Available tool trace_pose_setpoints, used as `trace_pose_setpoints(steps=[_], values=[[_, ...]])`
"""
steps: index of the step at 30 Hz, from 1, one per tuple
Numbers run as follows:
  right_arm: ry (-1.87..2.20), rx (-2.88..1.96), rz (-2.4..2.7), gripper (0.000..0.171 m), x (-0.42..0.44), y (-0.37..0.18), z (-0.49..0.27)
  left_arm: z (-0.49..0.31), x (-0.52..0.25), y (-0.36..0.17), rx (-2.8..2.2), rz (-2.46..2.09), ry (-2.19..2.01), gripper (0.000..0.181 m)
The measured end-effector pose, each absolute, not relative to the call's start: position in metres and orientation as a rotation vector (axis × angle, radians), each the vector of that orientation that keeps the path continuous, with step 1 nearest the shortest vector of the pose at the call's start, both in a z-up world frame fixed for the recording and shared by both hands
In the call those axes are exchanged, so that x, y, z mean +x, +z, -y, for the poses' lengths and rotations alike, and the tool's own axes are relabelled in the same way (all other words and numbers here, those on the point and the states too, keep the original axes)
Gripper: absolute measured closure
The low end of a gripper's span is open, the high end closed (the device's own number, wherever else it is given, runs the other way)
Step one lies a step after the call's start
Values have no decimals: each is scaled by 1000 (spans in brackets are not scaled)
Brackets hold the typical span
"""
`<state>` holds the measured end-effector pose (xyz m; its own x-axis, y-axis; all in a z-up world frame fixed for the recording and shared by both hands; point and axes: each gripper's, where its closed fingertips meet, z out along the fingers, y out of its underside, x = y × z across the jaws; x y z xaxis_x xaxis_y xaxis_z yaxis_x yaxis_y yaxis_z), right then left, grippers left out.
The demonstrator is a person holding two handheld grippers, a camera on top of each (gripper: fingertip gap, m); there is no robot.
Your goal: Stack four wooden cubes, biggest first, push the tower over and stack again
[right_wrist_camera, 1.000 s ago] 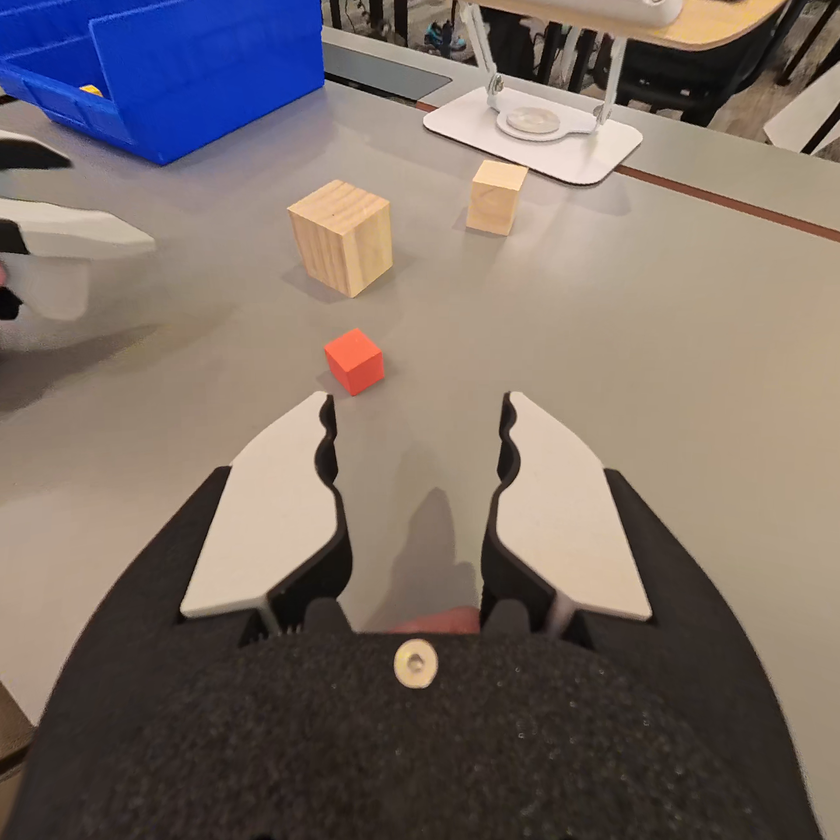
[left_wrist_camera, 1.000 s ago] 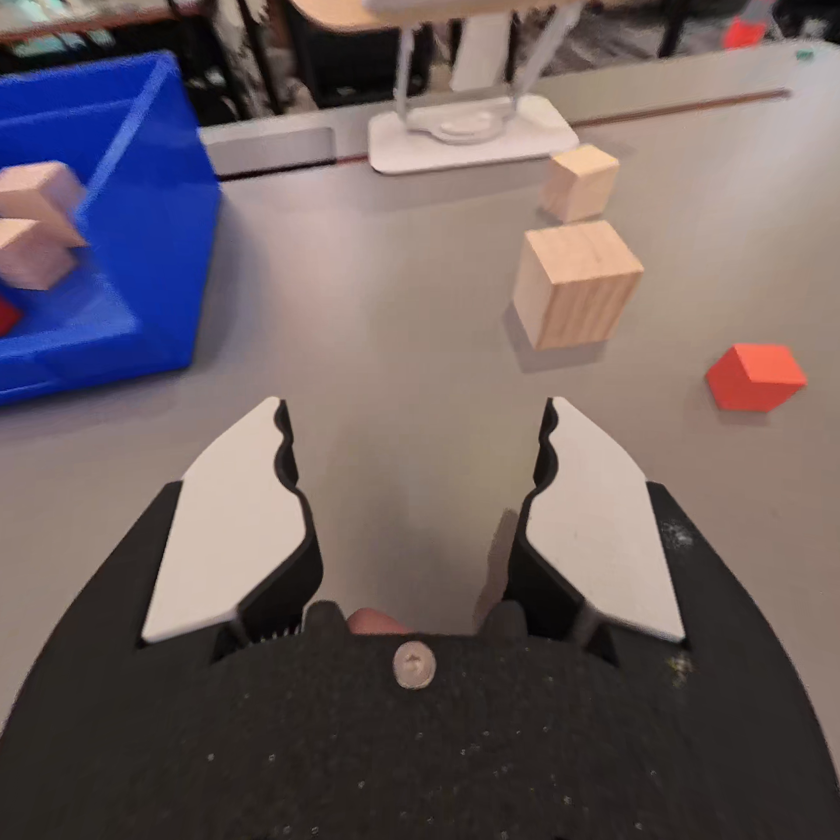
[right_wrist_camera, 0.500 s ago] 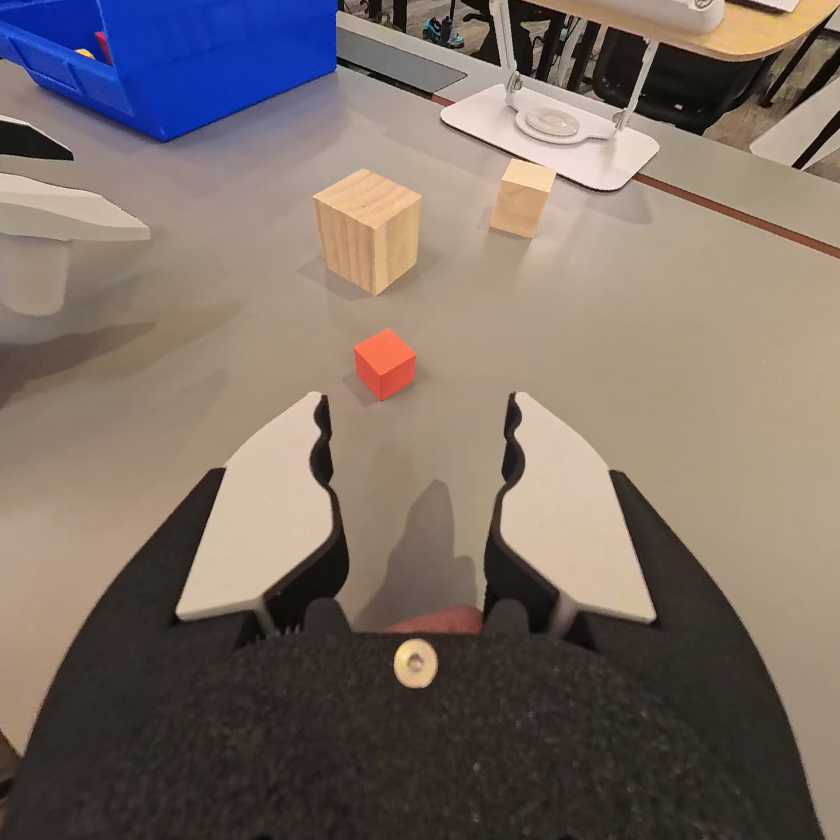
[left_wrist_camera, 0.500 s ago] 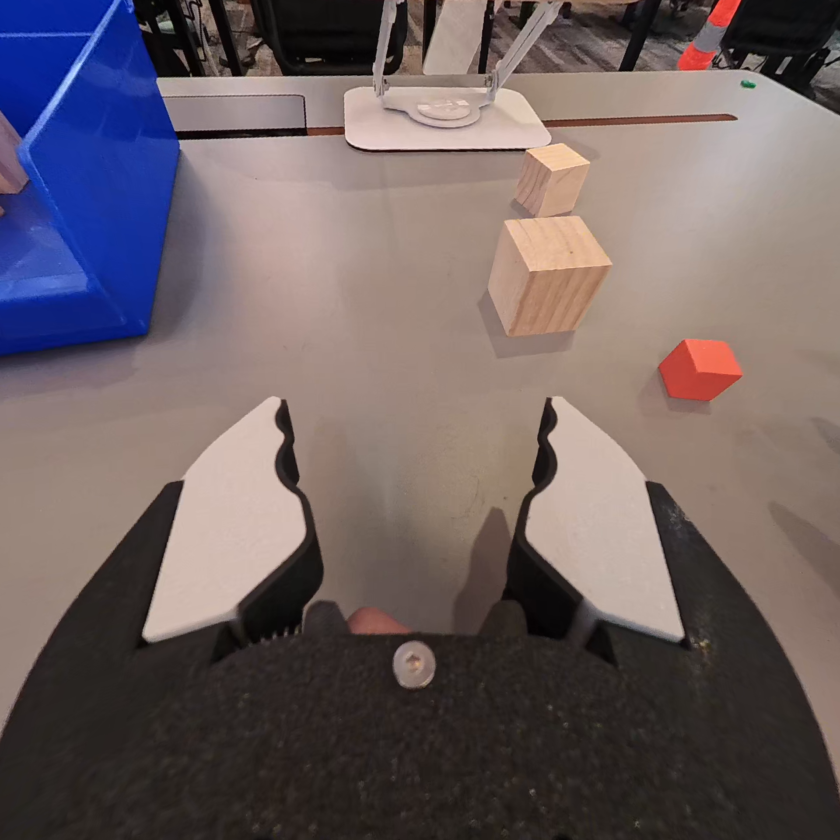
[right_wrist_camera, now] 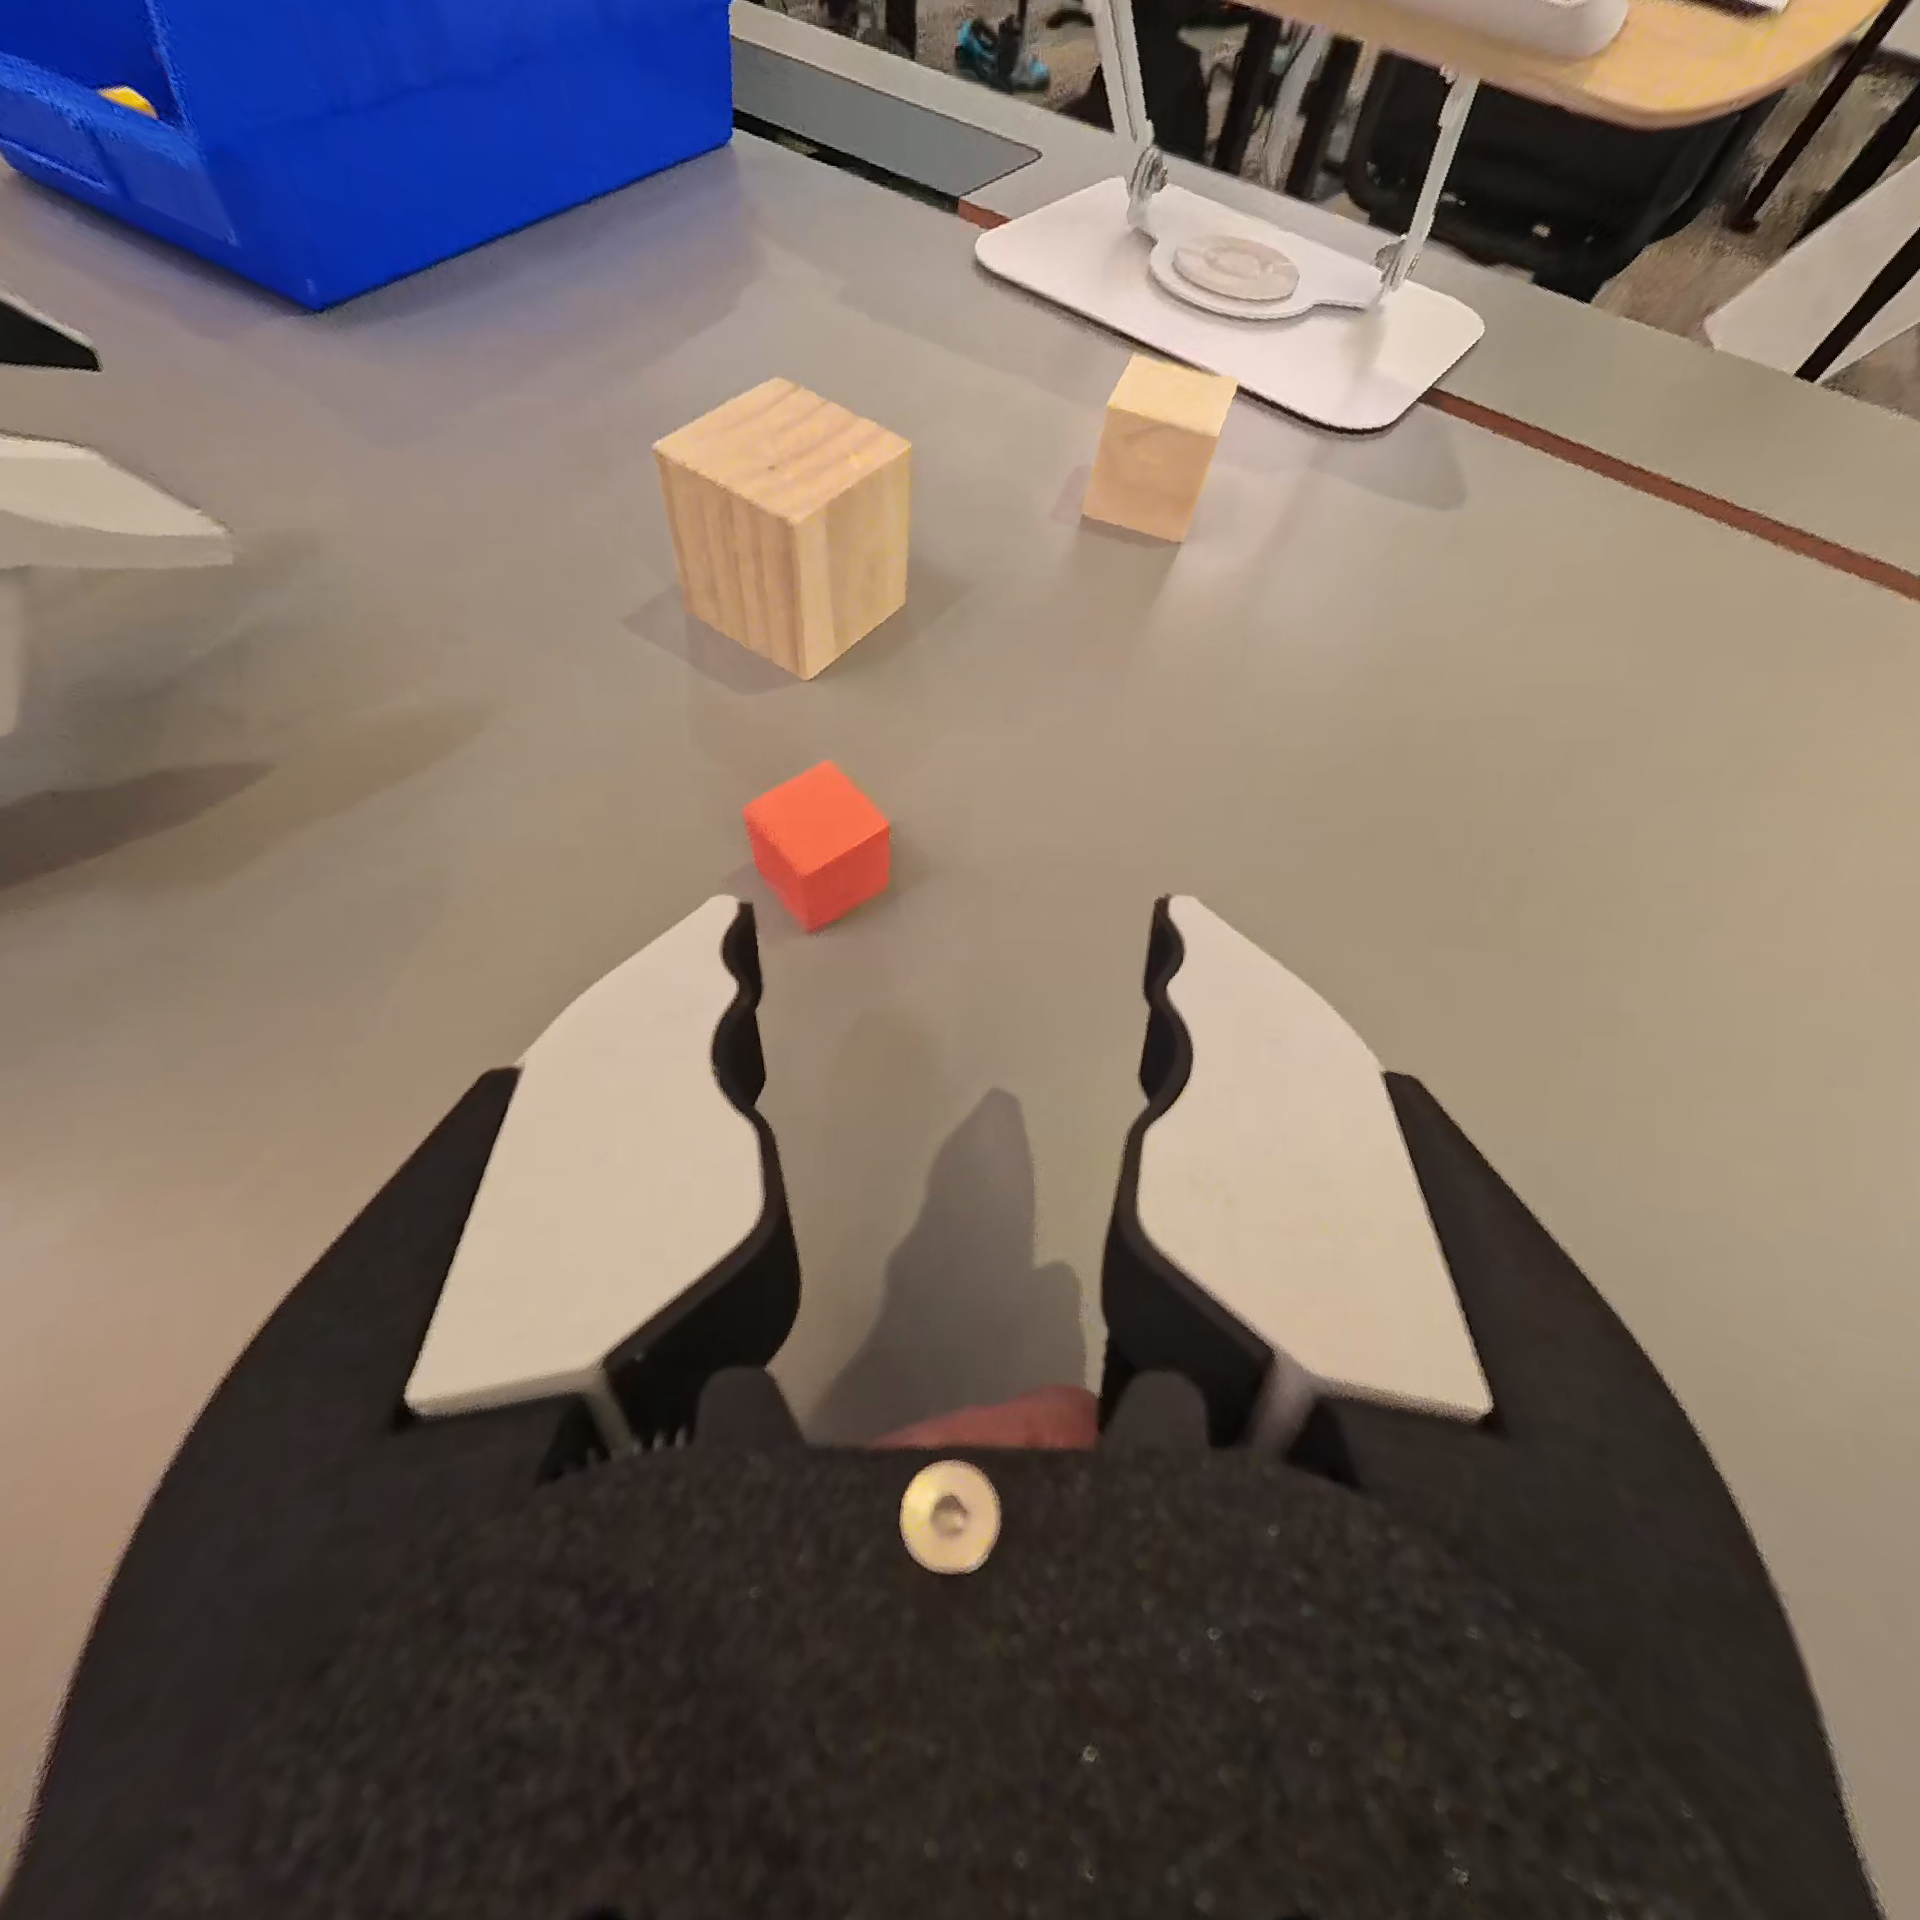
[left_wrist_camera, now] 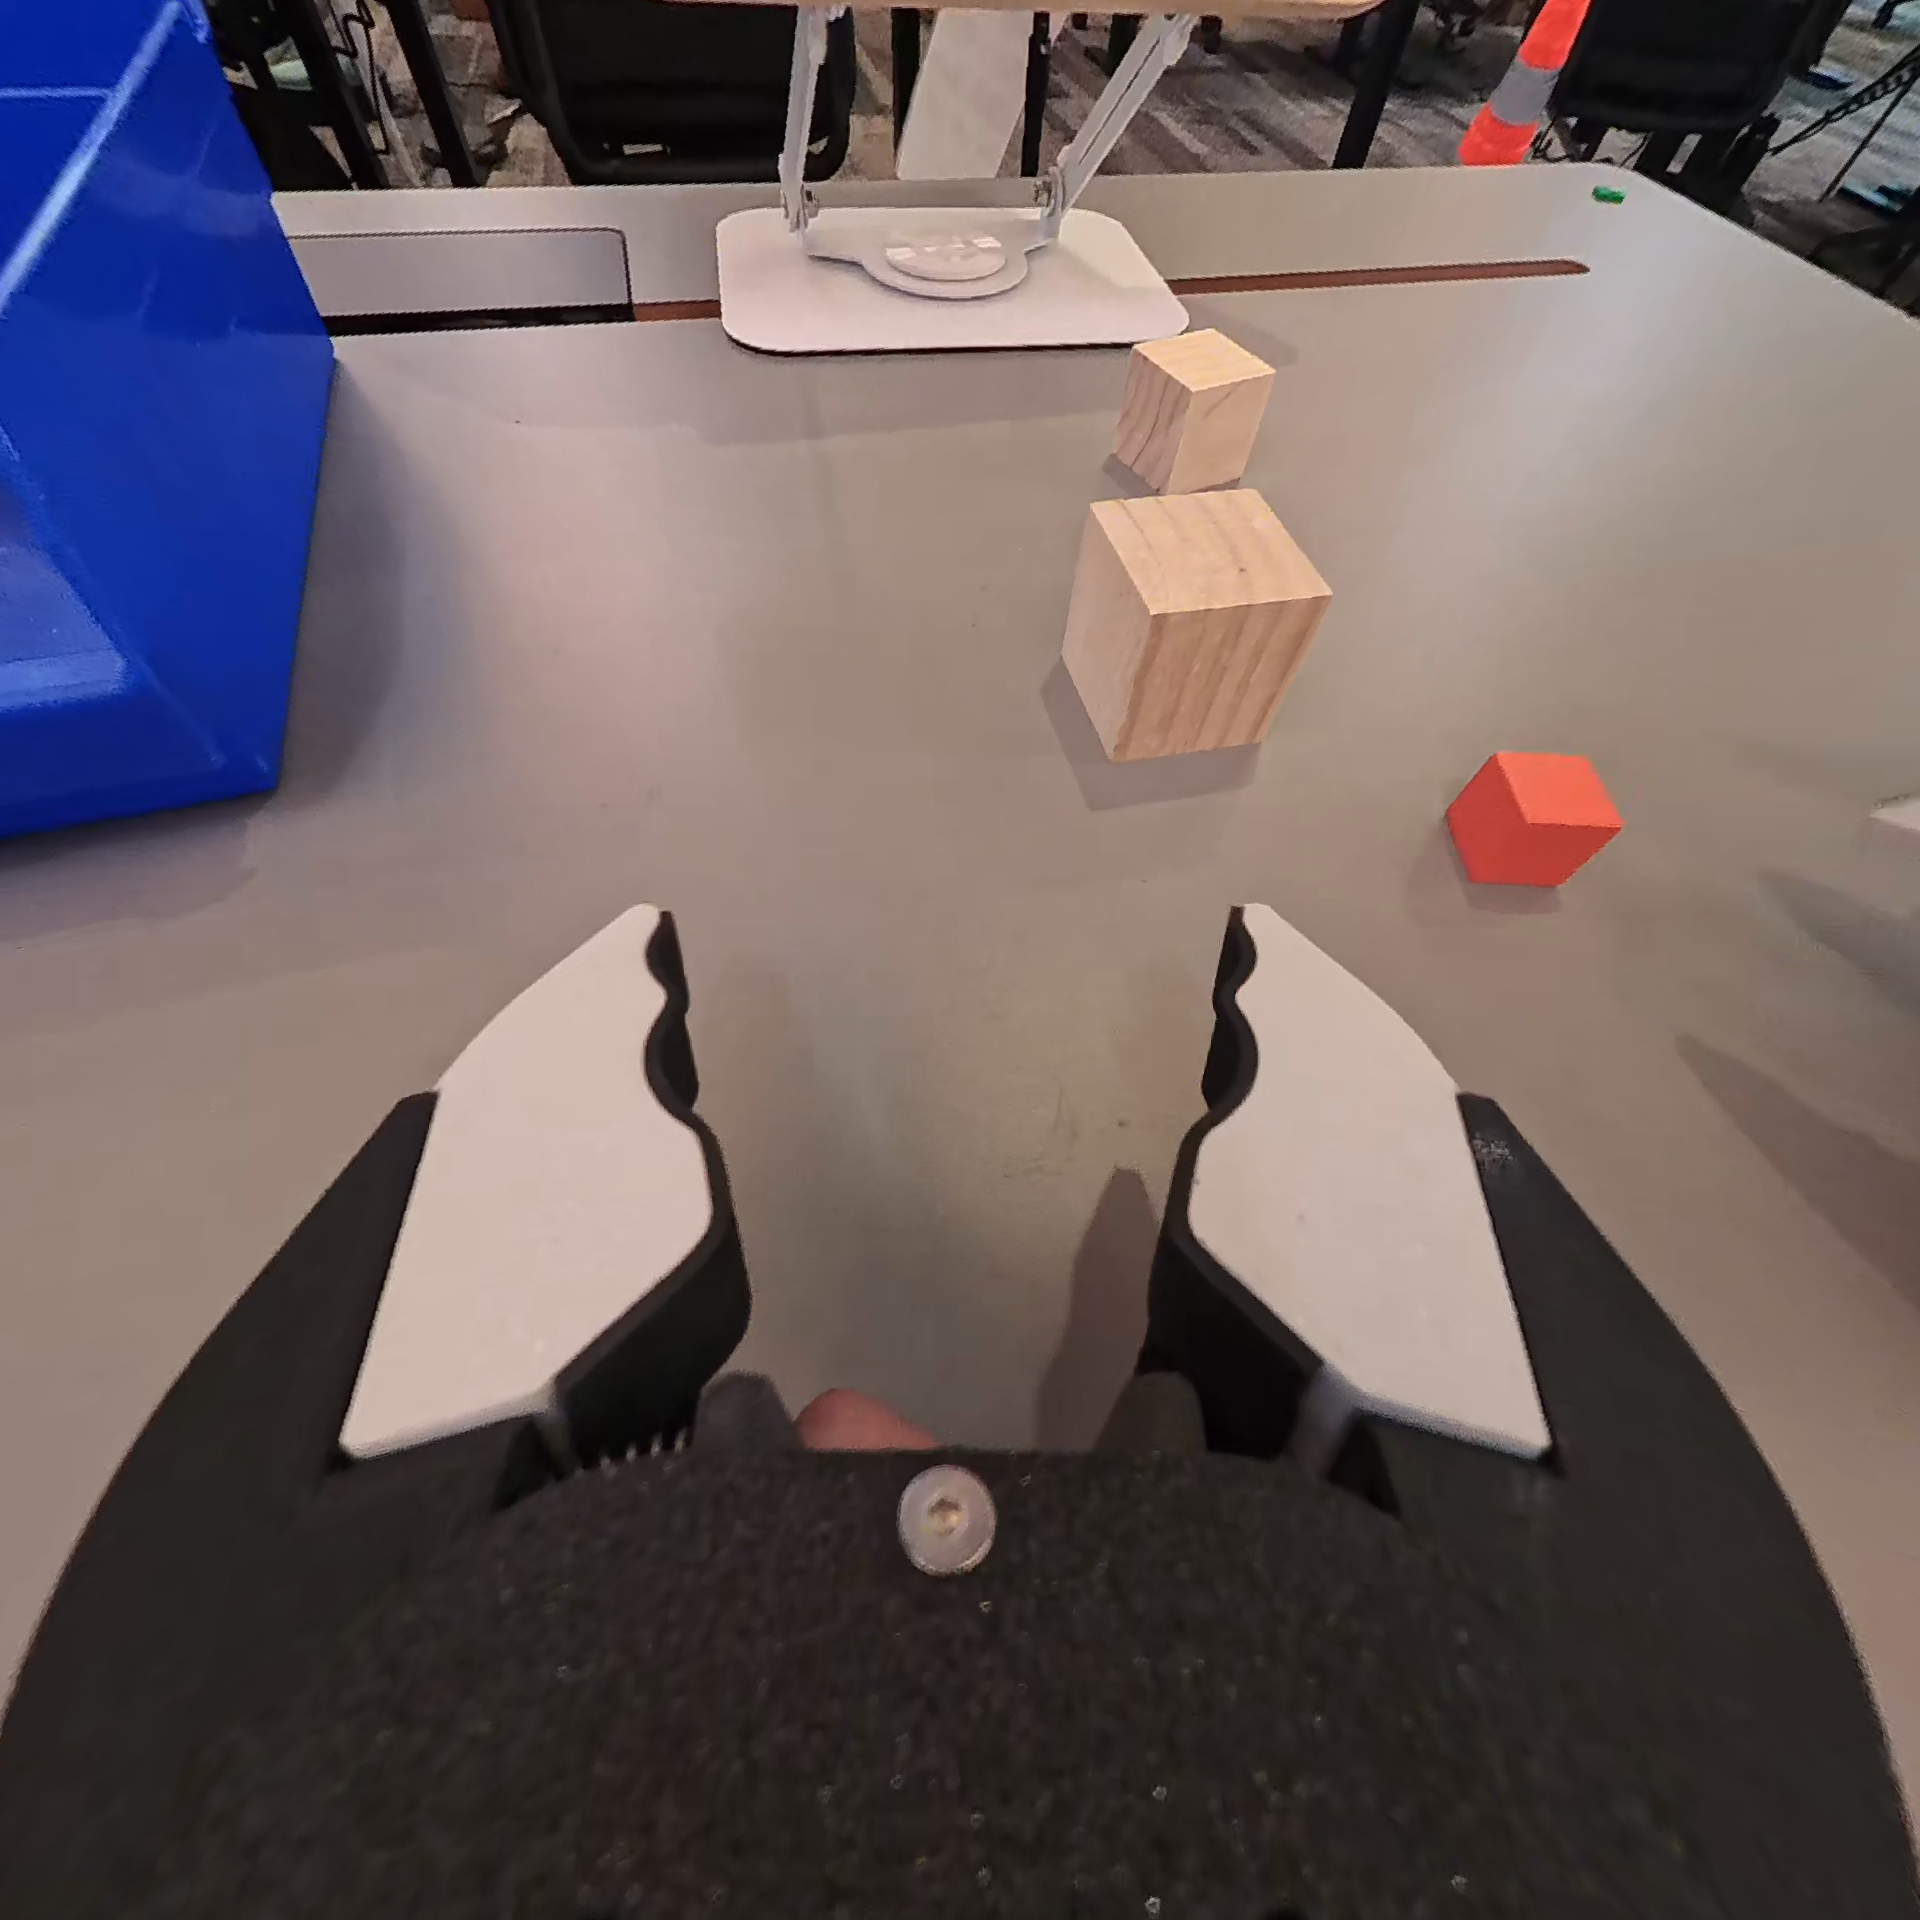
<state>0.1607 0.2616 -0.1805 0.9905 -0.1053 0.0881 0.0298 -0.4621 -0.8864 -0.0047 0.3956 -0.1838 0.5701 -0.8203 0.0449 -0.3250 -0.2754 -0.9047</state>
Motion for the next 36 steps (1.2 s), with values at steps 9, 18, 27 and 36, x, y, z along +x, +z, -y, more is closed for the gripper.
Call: trace_pose_setpoints(steps=[9, 18, 27, 36], values=[[-261, -2190, 844, 96, 218, -152, -382, -384, 1, -185, -1831, -1020, -711, 85], [-234, -2501, 1426, 106, 259, -191, -463, -376, 6, -185, -1825, -1054, -758, 87], [-196, -2646, 1602, 111, 264, -234, -467, -372, 8, -186, -1827, -1086, -804, 88], [-208, -2547, 1461, 125, 255, -221, -468, -371, 8, -186, -1830, -1086, -823, 90]])
